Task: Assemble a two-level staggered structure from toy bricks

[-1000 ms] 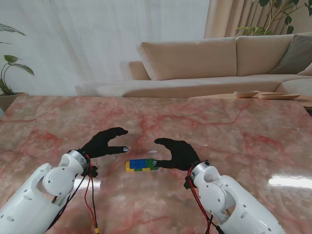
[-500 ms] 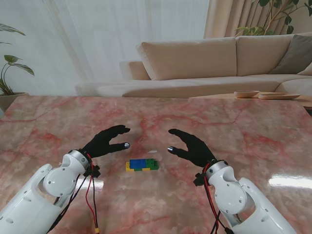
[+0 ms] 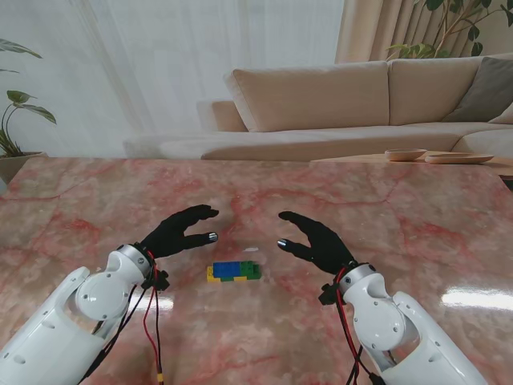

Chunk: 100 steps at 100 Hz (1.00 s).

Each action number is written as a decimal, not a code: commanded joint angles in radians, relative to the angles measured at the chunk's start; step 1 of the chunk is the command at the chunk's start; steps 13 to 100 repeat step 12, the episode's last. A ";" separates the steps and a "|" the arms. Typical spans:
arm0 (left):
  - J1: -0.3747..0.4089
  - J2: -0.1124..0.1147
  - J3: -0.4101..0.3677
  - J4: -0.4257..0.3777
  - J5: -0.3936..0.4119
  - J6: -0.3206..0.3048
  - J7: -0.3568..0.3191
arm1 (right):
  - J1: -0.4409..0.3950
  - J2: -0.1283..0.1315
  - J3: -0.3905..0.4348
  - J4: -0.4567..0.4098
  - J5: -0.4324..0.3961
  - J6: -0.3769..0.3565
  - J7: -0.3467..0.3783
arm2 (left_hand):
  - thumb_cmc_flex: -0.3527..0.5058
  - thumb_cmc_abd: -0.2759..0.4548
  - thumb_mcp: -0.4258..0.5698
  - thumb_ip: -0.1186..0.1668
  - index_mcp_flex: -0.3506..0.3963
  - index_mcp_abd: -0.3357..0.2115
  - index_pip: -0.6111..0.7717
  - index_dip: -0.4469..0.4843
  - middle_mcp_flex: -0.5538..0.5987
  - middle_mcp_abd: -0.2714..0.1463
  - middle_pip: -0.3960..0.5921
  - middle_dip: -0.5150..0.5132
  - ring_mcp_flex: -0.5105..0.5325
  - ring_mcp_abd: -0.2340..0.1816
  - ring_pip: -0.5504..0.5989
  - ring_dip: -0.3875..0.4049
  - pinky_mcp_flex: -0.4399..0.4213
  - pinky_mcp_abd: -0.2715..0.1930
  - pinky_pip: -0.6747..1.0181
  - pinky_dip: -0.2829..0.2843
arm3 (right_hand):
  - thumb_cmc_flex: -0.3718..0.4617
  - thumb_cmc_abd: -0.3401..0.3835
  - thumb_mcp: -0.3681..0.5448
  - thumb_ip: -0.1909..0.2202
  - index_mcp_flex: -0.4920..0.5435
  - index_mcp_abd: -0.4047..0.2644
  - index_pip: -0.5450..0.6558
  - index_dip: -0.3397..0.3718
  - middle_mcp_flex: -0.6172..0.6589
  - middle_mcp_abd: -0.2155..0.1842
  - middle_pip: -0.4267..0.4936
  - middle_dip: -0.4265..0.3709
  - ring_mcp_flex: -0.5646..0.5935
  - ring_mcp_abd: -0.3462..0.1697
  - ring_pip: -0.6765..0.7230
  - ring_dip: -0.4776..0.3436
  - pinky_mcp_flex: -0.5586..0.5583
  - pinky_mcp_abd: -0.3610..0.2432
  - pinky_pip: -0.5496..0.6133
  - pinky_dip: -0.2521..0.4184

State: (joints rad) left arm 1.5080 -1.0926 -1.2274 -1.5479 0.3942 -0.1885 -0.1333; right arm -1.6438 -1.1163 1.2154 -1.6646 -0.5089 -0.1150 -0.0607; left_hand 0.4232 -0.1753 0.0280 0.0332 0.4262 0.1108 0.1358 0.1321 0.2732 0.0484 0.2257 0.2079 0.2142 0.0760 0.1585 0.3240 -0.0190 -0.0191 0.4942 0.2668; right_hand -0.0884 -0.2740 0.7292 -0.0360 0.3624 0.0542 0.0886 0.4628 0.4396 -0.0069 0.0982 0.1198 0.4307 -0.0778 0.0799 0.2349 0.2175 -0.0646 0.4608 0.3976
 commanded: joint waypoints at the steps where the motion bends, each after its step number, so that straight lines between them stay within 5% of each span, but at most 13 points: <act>1: 0.003 -0.001 0.004 -0.004 -0.003 0.004 -0.003 | -0.004 -0.003 0.000 0.007 0.006 0.003 0.018 | -0.030 0.042 -0.006 0.027 -0.031 0.009 -0.008 -0.004 -0.024 -0.009 -0.018 -0.008 -0.031 -0.045 -0.038 -0.009 0.004 -0.050 -0.013 -0.013 | -0.010 0.010 -0.018 0.035 -0.021 -0.019 0.010 -0.006 -0.009 -0.010 -0.003 -0.008 -0.027 -0.003 -0.008 -0.015 -0.009 -0.016 0.004 -0.019; 100: 0.007 0.000 0.004 -0.005 -0.002 0.006 -0.007 | -0.005 -0.003 0.000 0.006 0.013 0.004 0.023 | -0.030 0.042 -0.006 0.027 -0.031 0.009 -0.008 -0.004 -0.024 -0.010 -0.019 -0.008 -0.032 -0.046 -0.039 -0.008 0.003 -0.049 -0.016 -0.014 | -0.007 0.009 -0.020 0.034 -0.020 -0.019 0.013 -0.006 -0.007 -0.011 -0.003 -0.007 -0.026 -0.002 -0.008 -0.014 -0.008 -0.016 0.007 -0.021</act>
